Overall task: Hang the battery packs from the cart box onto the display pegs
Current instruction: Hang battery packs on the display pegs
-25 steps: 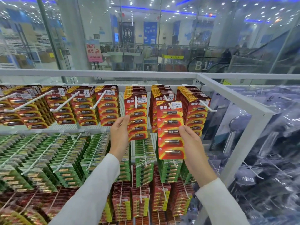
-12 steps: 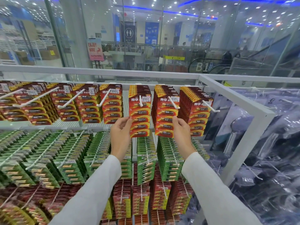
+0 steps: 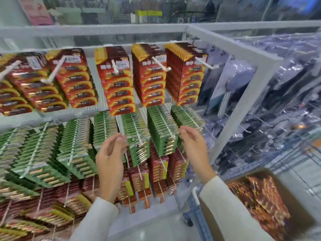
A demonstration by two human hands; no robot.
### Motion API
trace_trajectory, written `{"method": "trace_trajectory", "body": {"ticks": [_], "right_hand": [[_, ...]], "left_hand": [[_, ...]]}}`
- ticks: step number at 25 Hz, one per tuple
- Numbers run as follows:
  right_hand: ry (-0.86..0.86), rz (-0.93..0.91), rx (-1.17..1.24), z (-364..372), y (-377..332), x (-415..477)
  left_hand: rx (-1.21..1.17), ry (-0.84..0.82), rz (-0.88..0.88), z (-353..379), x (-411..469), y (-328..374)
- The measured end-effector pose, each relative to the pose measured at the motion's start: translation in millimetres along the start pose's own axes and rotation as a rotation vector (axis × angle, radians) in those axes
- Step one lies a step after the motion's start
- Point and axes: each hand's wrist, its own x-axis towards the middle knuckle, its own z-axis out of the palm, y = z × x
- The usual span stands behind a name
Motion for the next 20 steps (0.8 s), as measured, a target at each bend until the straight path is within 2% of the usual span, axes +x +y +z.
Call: {"method": "trace_trajectory", "body": {"ticks": [3,7,9,12,14,16,20], "right_hand": [[0.066,0.121,0.008,-36,53,-54],[0.26,0.296,0.043,-103,119,-120],[0.369,0.392,0.022,-146,149,-143],[0.439,0.515,-0.064,-202,181,-168],[0.494,0.576,-0.039,-237,198,-179],[0.526,0.606,0.001,-269,211,-186],[0.458,0.67,0.01,-326,237,-188]], "left_hand": [[0.001,-0.09,-0.094,11,-36,-37],[0.074,-0.25,-0.236,46,-89,-86],[0.117,-0.353,-0.281,70,-118,-108],[0.188,-0.495,-0.33,103,-160,-140],[0.239,-0.572,-0.372,130,-189,-157],[0.295,-0.651,-0.405,159,-216,-171],[0.403,-0.736,-0.465,221,-258,-200]]}}
